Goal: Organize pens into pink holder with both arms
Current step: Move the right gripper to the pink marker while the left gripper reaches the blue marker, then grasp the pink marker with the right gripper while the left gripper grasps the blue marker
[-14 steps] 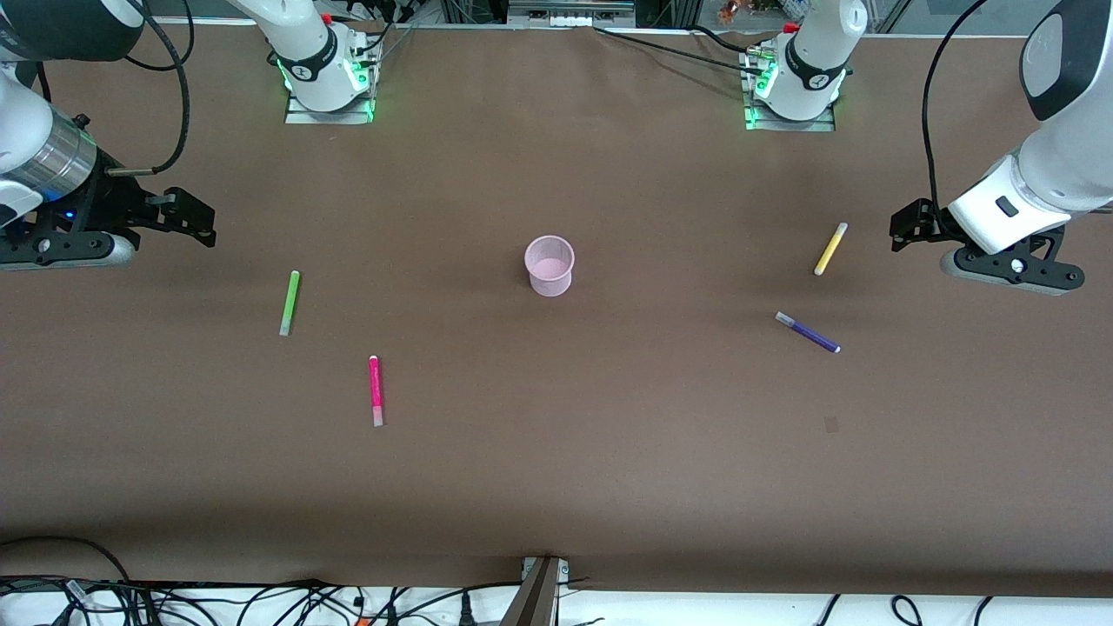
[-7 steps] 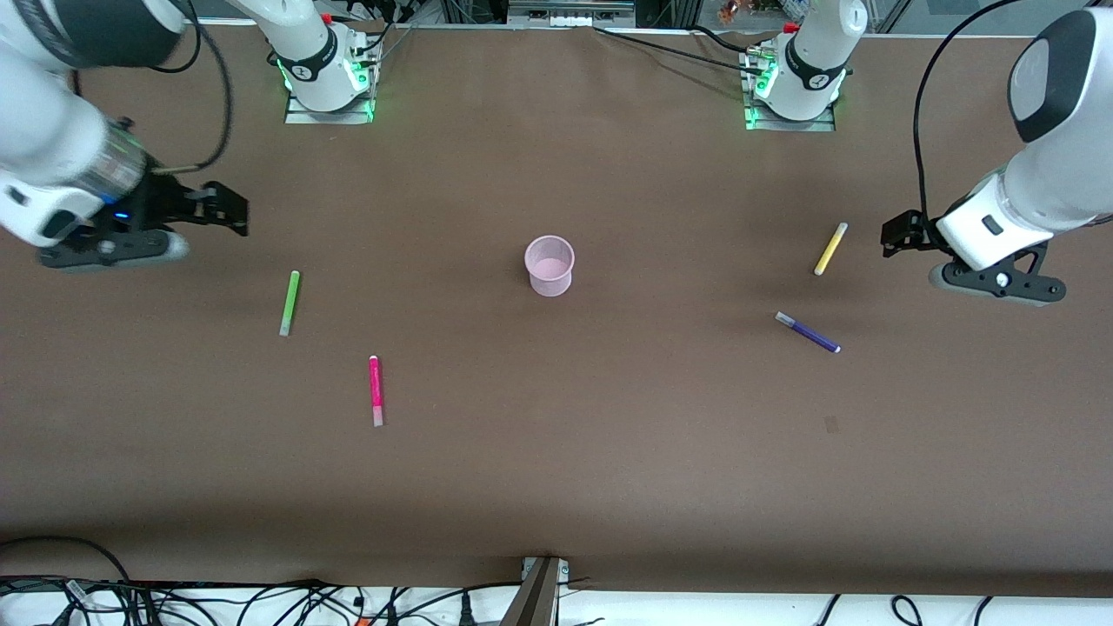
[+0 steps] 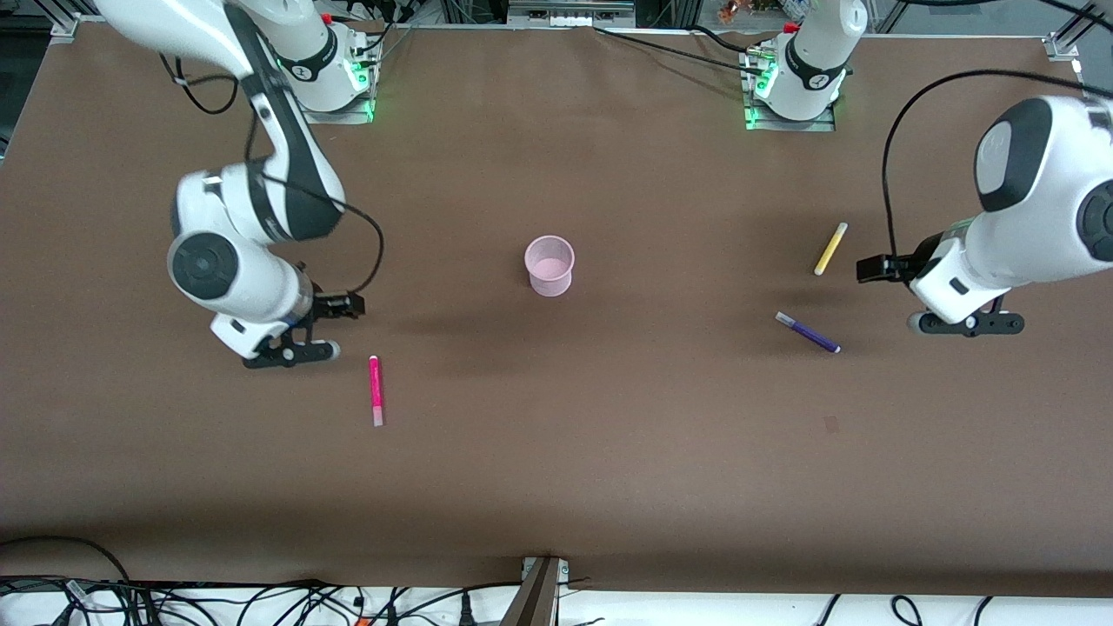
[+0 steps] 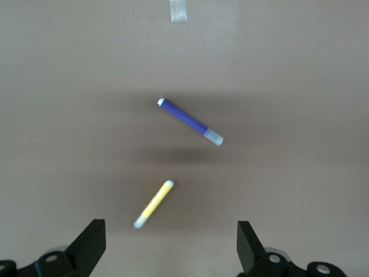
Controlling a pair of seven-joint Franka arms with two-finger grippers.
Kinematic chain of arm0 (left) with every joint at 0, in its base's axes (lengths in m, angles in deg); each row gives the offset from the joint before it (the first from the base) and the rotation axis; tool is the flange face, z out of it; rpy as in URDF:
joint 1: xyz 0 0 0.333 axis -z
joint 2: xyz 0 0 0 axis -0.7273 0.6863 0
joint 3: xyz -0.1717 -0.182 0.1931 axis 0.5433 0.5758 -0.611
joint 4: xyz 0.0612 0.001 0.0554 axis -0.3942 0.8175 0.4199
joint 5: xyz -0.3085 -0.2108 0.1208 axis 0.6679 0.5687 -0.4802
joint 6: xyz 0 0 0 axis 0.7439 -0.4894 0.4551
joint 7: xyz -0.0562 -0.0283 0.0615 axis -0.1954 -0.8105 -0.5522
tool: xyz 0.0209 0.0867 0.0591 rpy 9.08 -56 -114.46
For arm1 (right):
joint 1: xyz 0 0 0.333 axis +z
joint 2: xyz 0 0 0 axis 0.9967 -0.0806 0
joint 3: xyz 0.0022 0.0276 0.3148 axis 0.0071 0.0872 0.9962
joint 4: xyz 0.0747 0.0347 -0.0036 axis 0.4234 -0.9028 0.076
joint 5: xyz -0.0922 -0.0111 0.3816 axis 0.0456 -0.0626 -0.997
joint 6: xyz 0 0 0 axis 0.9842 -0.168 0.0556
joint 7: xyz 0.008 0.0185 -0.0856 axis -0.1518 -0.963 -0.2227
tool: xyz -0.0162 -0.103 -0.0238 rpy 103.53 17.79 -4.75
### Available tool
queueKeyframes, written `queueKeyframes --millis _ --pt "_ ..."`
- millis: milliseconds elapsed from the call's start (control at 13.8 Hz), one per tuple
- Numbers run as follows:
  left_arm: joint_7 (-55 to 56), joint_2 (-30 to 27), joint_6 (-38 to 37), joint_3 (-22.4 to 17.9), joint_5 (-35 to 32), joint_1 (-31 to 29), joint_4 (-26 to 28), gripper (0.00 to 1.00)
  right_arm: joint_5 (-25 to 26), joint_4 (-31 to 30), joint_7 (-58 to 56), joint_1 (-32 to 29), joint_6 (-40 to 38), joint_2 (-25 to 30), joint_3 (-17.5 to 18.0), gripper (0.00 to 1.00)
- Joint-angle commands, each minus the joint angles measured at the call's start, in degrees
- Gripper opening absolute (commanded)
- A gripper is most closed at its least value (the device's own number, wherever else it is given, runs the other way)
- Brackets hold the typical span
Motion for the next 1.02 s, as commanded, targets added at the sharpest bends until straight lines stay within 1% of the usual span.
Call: queueKeyframes --millis 0,73,145,218,291,436,582,727,945 --pt "6.6 3.7 5.9 0.1 1.6 -0.3 1.6 1.0 -1.2 -0.8 1.3 0.5 5.9 -3.6 -0.2 0.83" --pt "8.9 3.7 10.4 0.2 1.7 -0.3 4.8 1.0 -1.2 -0.8 2.5 0.8 7.2 -4.5 -0.1 0.83" --pt "10.8 3.7 14.4 0.2 1.7 -0.2 7.6 1.0 -1.3 -0.8 2.9 1.1 8.2 -5.4 -0.1 0.8" --pt "12.9 3.9 18.1 0.2 1.7 -0.2 9.7 1.0 -1.6 -0.7 2.9 1.2 9.3 -5.9 -0.1 0.74" --pt "17.4 4.6 22.2 0.2 1.7 0.1 11.8 1.0 -1.8 -0.4 2.9 1.2 10.0 -6.2 -0.1 0.69" --pt "27.3 7.8 26.7 0.2 1.7 0.4 12.6 1.0 -1.7 0.5 1.9 1.1 11.7 -8.2 -0.1 0.67" --pt "32.5 11.0 30.5 0.2 1.7 0.4 12.7 1.0 -1.6 0.7 1.7 1.2 14.3 -10.1 -0.2 0.64" --pt "35.6 13.0 34.7 0.2 1.6 0.4 14.1 1.0 -1.6 0.6 0.2 1.4 15.7 -10.9 -0.1 0.63" --pt "35.9 13.7 42.2 0.2 1.6 0.4 18.4 1.0 -1.8 0.6 0.1 1.4 16.6 -11.8 -0.2 0.53"
